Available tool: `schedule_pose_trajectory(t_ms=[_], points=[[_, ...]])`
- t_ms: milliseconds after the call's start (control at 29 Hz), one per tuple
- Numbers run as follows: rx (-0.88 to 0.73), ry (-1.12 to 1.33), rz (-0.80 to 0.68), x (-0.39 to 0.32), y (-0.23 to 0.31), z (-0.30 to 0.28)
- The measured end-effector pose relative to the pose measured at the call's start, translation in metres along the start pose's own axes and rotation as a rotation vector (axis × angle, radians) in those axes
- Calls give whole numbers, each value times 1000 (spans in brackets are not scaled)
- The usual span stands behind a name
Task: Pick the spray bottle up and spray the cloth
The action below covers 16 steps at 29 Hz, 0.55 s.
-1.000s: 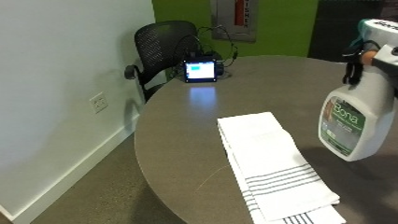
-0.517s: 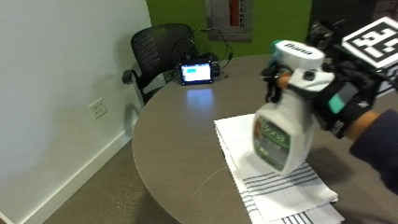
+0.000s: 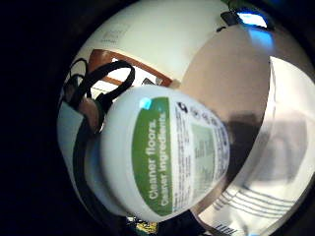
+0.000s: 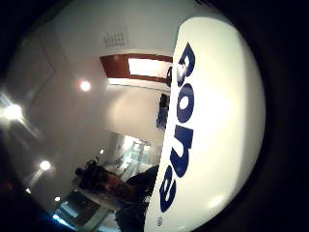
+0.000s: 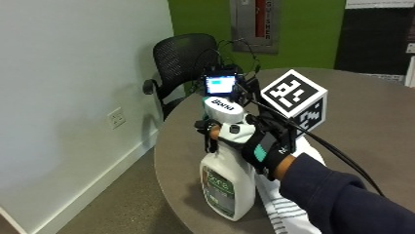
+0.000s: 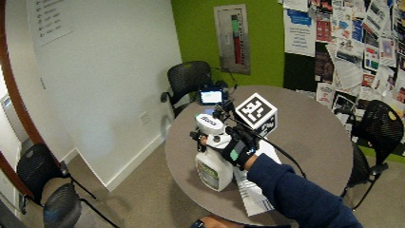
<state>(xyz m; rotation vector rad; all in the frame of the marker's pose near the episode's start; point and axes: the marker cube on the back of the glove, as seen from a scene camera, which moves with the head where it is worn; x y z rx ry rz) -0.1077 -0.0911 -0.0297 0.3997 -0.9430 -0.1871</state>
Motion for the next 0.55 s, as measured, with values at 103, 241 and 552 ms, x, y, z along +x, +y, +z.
schedule_pose_trajectory(t_ms=[103, 241, 552], points=[[5, -12, 0, 4, -2, 0], [-11, -6, 18, 8, 1, 3], [-162, 200, 83, 17, 4, 12]])
